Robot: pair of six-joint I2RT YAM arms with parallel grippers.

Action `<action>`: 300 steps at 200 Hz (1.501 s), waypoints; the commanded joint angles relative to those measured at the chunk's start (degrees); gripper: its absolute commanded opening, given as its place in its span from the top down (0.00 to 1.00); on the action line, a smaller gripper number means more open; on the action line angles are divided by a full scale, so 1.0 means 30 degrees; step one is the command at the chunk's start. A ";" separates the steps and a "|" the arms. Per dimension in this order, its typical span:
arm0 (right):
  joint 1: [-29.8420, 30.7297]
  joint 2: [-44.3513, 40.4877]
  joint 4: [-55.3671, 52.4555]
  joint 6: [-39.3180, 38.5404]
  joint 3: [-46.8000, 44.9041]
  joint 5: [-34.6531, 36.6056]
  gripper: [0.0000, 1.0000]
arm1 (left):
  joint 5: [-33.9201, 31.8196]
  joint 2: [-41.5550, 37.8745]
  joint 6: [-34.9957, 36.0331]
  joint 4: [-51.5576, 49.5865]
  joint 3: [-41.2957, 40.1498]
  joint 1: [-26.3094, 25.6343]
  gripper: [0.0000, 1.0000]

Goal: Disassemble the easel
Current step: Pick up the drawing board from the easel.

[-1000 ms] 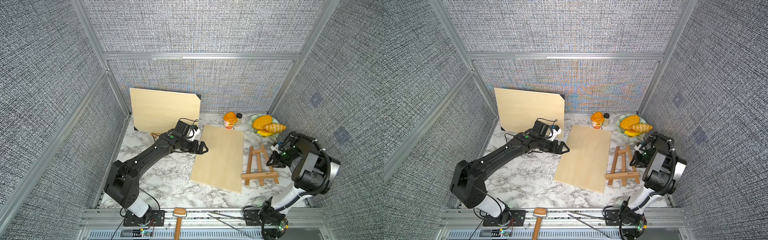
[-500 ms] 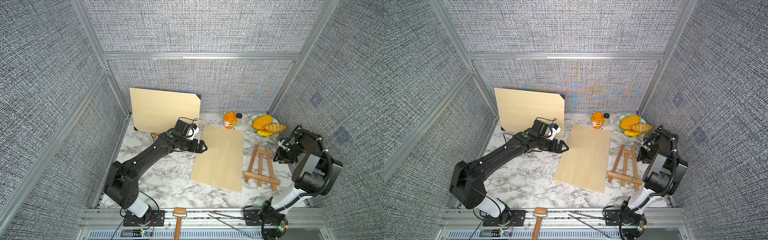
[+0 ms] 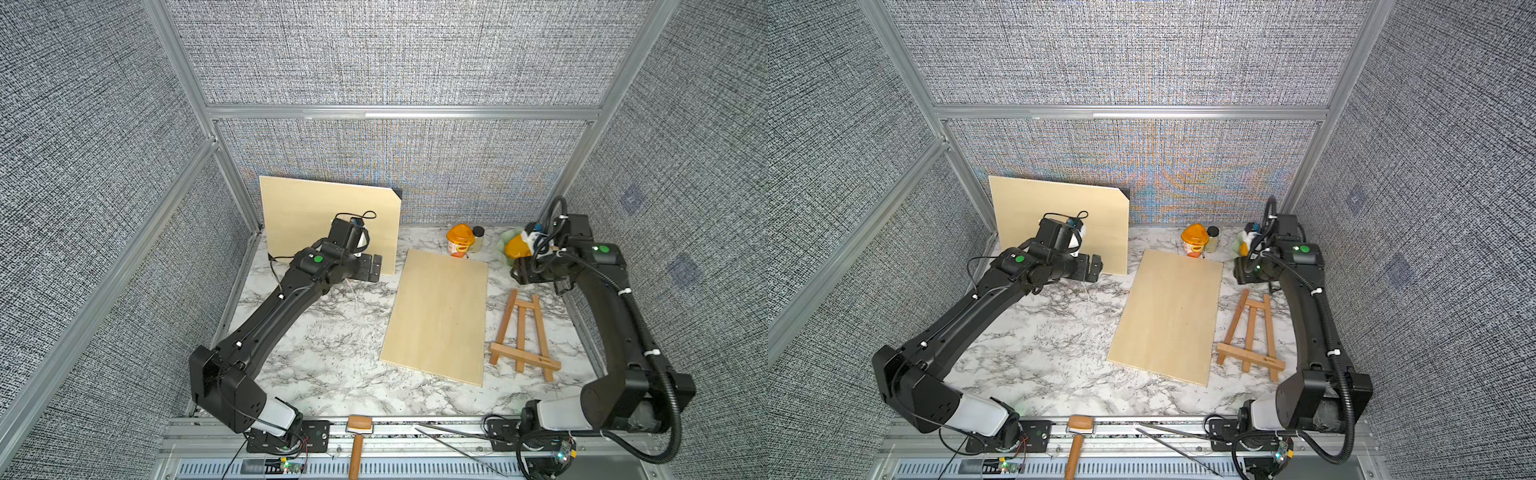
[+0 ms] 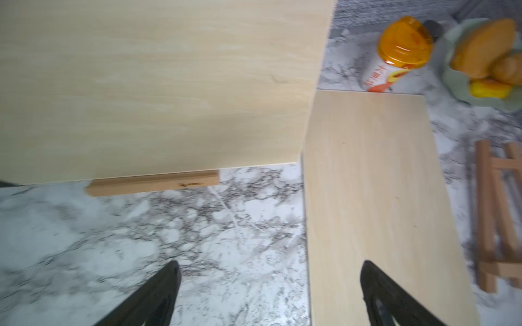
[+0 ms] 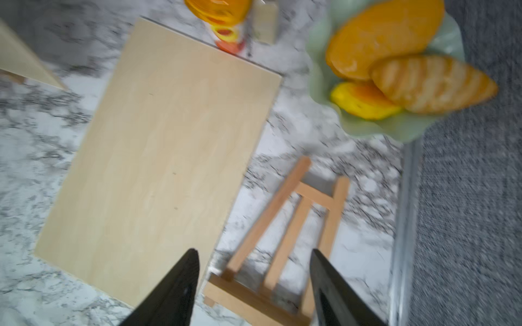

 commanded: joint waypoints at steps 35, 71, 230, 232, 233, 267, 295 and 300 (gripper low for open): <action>0.6038 0.2618 1.0388 0.3898 -0.0543 -0.1942 0.23 | -0.1567 -0.2241 -0.1110 0.1274 -0.3594 0.3013 0.00; 0.8052 0.6698 1.6119 0.5715 0.0676 -0.3983 0.20 | 0.1671 -0.3527 -0.1953 0.3763 -0.6378 0.4658 0.00; 0.7359 1.6851 2.6728 1.1175 0.6258 -1.1209 0.19 | 0.5134 -0.6304 0.0298 1.0450 -1.1038 0.5127 0.07; 0.7335 1.6929 2.6782 1.1237 0.6326 -1.1293 0.19 | 0.5101 -0.6300 0.0299 1.0475 -1.1068 0.5113 0.07; 0.7331 1.6971 2.6835 1.1267 0.6371 -1.1347 0.19 | 0.5091 -0.6304 0.0299 1.0479 -1.1102 0.5106 0.07; 0.7000 1.8156 2.9330 1.2791 0.6659 -1.2845 0.24 | 0.4693 -0.6365 0.0365 1.0548 -1.1404 0.5129 0.07; 0.6688 1.8894 3.2623 1.5122 0.6673 -1.4697 0.35 | 0.4582 -0.6192 0.0184 1.0831 -1.1586 0.5127 0.07; 0.6659 1.8955 3.2909 1.5331 0.6680 -1.4953 0.37 | 0.4596 -0.6130 0.0135 1.0891 -1.1620 0.5147 0.07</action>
